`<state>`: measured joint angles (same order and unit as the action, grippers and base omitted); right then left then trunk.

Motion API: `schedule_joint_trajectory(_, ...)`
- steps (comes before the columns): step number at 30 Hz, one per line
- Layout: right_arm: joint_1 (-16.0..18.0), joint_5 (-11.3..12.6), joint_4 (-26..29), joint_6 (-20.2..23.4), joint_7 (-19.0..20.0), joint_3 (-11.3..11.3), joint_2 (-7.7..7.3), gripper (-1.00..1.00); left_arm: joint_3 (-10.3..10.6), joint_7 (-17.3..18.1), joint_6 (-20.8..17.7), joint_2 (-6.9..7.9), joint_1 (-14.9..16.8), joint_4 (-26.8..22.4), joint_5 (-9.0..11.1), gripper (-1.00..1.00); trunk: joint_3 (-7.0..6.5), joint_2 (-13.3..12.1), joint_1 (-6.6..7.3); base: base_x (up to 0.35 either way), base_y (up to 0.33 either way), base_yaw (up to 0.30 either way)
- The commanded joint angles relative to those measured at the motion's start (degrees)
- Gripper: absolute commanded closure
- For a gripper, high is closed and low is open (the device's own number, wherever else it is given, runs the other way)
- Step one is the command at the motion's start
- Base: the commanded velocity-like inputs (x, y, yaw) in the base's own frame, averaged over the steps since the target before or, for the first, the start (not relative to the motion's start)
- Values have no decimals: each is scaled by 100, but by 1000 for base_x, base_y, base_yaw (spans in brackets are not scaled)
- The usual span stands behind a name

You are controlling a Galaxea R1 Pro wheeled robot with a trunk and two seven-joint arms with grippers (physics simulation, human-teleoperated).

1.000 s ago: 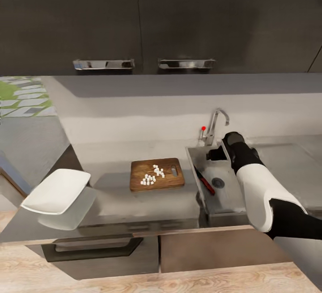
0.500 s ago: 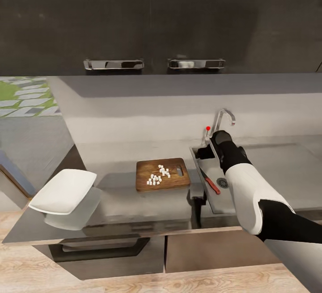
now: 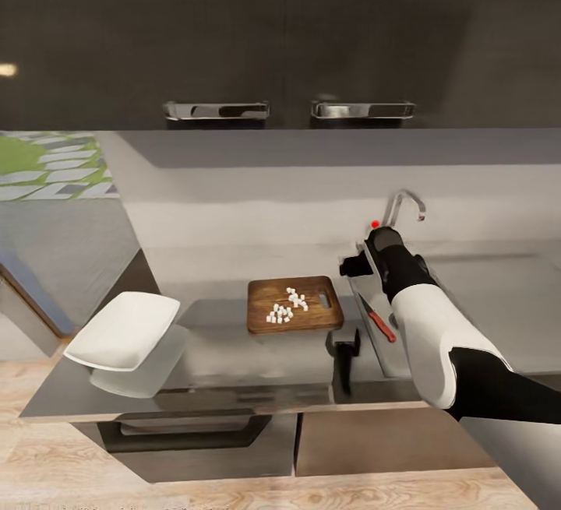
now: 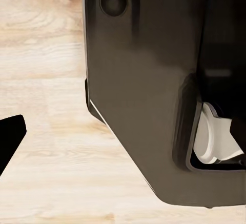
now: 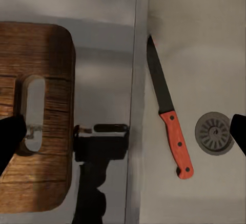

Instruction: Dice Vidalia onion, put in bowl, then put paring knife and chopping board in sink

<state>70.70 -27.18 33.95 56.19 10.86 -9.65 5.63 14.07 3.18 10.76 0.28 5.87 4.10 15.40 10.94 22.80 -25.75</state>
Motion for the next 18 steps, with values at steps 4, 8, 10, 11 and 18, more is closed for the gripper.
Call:
schedule_joint_trajectory(4, 5, -60, 7, 14, 48, -37, 8, -100, 43, 33, 40, -2, 11, 27, 58, -100, 22, 12, -3, 1, 1, 130)
schedule_joint_trajectory(8, 5, -60, 7, 14, 48, 64, -2, -100, 43, 33, 40, -2, 11, 28, 59, -100, 26, 12, -3, 0, 0, 21)
schedule_joint_trajectory(10, 5, -57, 4, 14, 48, 308, -27, -100, 43, 33, 40, -2, 11, 25, 59, -100, 38, 12, -3, 0, 0, 16)
schedule_joint_trajectory(11, 5, -56, 2, 14, 48, 401, -33, -100, 43, 33, 40, -2, 11, 25, 59, -100, 45, 12, -3, 0, 0, 38)
schedule_joint_trajectory(18, 5, -51, -2, 14, 48, 574, -41, -100, 43, 33, 40, -2, 11, 27, 60, -100, 105, 12, -3, 0, 0, 57)
